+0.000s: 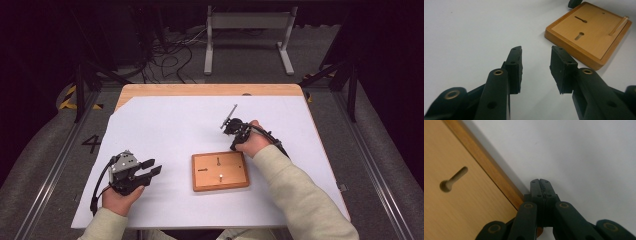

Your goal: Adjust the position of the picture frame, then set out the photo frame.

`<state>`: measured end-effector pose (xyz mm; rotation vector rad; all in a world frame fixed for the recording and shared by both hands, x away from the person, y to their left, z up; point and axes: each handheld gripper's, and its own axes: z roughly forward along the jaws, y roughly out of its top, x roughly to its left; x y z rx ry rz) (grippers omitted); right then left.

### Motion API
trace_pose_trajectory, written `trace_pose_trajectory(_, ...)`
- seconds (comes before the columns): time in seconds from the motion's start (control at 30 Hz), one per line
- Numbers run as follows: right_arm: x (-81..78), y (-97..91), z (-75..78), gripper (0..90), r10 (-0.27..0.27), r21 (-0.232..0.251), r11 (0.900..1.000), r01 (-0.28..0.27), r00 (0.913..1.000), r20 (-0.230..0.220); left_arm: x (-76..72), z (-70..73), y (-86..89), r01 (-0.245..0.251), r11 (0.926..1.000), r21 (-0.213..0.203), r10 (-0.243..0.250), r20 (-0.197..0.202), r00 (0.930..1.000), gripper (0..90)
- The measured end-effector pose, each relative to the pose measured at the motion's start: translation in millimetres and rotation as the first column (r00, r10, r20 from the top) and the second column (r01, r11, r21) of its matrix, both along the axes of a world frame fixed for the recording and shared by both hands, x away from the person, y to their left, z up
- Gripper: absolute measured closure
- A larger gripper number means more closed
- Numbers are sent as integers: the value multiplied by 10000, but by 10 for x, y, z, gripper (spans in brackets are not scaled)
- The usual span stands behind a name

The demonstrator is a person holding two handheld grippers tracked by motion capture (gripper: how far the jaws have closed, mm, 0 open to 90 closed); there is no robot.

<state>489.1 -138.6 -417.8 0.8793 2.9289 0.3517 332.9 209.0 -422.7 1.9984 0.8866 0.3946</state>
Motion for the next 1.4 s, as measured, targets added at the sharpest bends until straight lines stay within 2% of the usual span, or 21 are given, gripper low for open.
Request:
trace_pose_trajectory(0.07, -63, -23, 6, 900, 13, 119, 9999, -13, 10000, -11, -9, 10, -45, 312, 9995, 6, -312, -29, 9995, 640)
trace_pose_trajectory(0.1, -95, -47, 18, 900, 16, 275, 9996, -23, 9997, 258, -18, 9, -62, 337, 9994, -114, -339, -153, 9993, 648)
trace_pose_trajectory(0.17, -116, -62, 34, 900, -44, 400, 9992, 30, 9994, 348, -17, 13, -78, 537, 9985, -100, -539, -140, 9984, 655)
trace_pose_trajectory(0.23, -230, -127, 105, 898, -207, 991, 9950, 91, 9929, 1169, -24, 18, -121, 862, 9962, -106, -864, -108, 9962, 675)
trace_pose_trajectory(0.27, -361, -200, 177, 875, -325, 1655, 9862, 15, 9822, 1848, -36, 19, -160, 1083, 9940, -150, -1085, -114, 9940, 685)
trace_pose_trajectory(0.47, -762, -433, 282, 831, -272, 2843, 9572, -548, 9606, 2766, -65, 41, -241, 1548, 9880, -13, -1548, -103, 9879, 687)
trace_pose_trajectory(0.53, -868, -503, 299, 813, -322, 3318, 9408, -689, 9565, 2900, -78, 59, -245, 1503, 9884, -240, -1504, -22, 9886, 669)
trace_pose_trajectory(0.6, -964, -597, 313, 771, -534, 3976, 9133, -886, 9416, 3325, -83, 77, -241, 1525, 9872, -478, -1518, 178, 9883, 632)
trace_pose_trajectory(0.63, -1008, -663, 316, 761, -722, 4414, 8918, -997, 9315, 3564, -79, 87, -236, 1533, 9869, -509, -1516, 345, 9878, 617)
trace_pose_trajectory(0.7, -1056, -750, 323, 705, -1047, 4918, 8650, -994, 9228, 3707, -77, 97, -241, 1328, 9887, -691, -1290, 558, 9901, 616)
trace_pose_trajectory(0.73, -1072, -778, 327, 681, -1153, 5043, 8579, -986, 9195, 3759, -65, 100, -242, 1224, 9887, -871, -1172, 617, 9912, 608)
trace_pose_trajectory(0.77, -1108, -823, 336, 675, -1375, 5262, 8452, -933, 9135, 3828, -53, 96, -251, 1120, 9884, -1026, -1064, 584, 9926, 591)
trace_pose_trajectory(0.8, -1108, -823, 336, 675, -1375, 5262, 8452, -933, 9135, 3828, -53, 96, -251, 1120, 9884, -1026, -1064, 584, 9926, 566)
trace_pose_trajectory(0.83, -1138, -855, 342, 675, -1476, 5417, 8355, -915, 9124, 3818, -39, 91, -267, 959, 9903, -1001, -912, 501, 9946, 566)
trace_pose_trajectory(0.93, -1232, -947, 369, 649, -1755, 5582, 8250, -880, 8990, 4013, -22, 84, -333, 883, 9934, -726, -849, 486, 9952, 460)
trace_pose_trajectory(1.03, -1279, -1022, 384, 639, -1933, 5638, 8213, -872, 8873, 4188, 14, 81, -390, 1071, 9920, -666, -1062, 163, 9942, 362)
trace_pose_trajectory(1.1, -1309, -1082, 382, 626, -2060, 5705, 8167, -866, 8797, 4286, 38, 58, -427, 1460, 9865, -735, -1450, 196, 9892, 288)
trace_pose_trajectory(1.17, -1322, -1127, 364, 618, -2119, 5696, 8176, -842, 8758, 4337, 61, 20, -483, 1838, 9799, -778, -1821, 290, 9829, 210)
trace_pose_trajectory(1.33, -1332, -1207, 324, 614, -2290, 5778, 8133, -682, 8754, 4256, 23, 19, -591, 2171, 9732, -759, -2160, 223, 9761, 259)
trace_pose_trajectory(1.37, -1337, -1215, 320, 614, -2283, 5786, 8128, -680, 8766, 4237, 6, 32, -622, 2347, 9692, -747, -2345, 107, 9721, 296)
trace_pose_trajectory(1.4, -1341, -1218, 314, 615, -2191, 5769, 8136, -720, 8811, 4191, 3, 32, -638, 2353, 9686, -800, -2350, 133, 9719, 303)
